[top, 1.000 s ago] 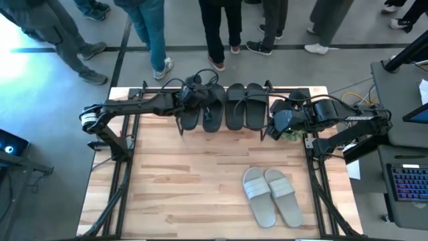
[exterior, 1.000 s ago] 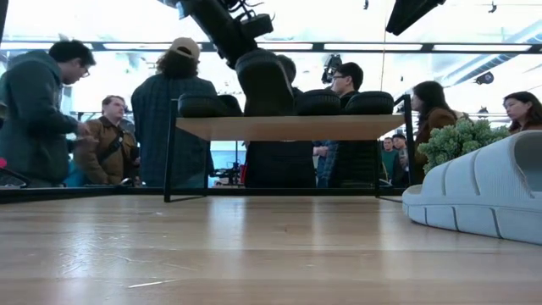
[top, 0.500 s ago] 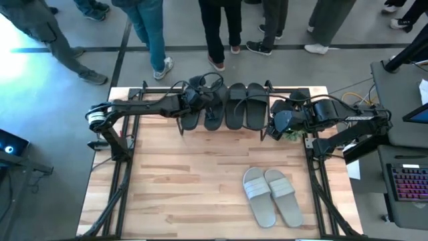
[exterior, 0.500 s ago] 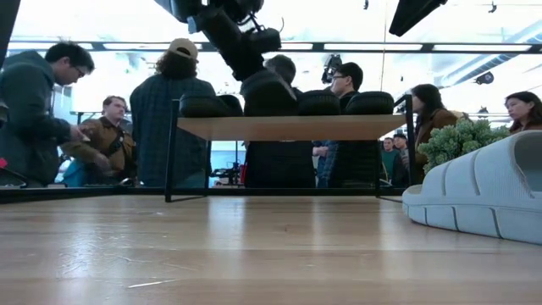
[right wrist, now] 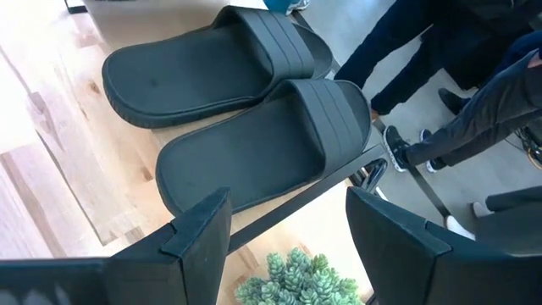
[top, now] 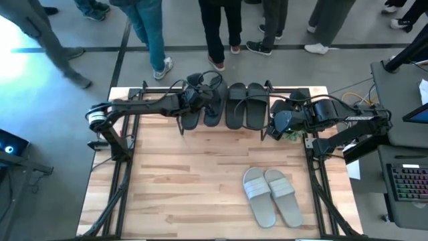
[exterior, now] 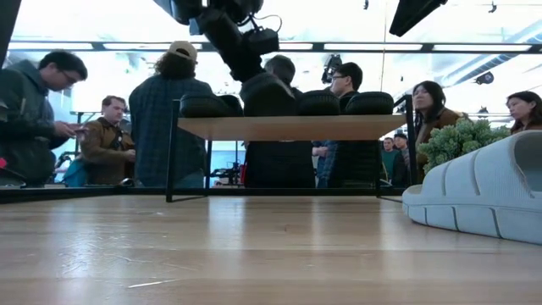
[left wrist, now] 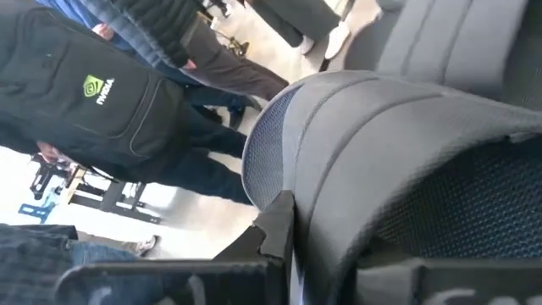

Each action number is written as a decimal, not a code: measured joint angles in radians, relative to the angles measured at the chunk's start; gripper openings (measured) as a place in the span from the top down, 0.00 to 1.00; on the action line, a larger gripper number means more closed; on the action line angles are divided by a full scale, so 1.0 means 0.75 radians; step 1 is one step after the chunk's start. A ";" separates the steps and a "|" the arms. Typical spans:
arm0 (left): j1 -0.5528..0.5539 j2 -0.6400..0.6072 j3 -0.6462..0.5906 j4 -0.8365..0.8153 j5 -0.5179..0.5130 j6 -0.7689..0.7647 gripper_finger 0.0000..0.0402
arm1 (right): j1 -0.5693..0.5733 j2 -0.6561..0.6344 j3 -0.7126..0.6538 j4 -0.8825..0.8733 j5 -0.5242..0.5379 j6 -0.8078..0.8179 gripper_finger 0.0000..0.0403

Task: Pick and place slides into the shelf
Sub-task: Put the black slide on the shelf

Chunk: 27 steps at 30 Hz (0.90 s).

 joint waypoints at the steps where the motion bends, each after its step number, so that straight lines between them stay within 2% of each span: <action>1: -0.001 0.005 -0.005 -0.005 -0.008 0.000 0.97 | 0.000 0.000 0.000 0.000 0.000 0.000 0.44; 12: -0.001 0.033 -0.013 -0.006 -0.033 0.000 0.94 | 0.000 0.000 0.000 -0.001 0.000 -0.003 0.44; 27: -0.008 0.025 0.008 -0.006 -0.038 -0.002 0.55 | 0.000 0.000 0.000 -0.002 0.000 -0.003 0.44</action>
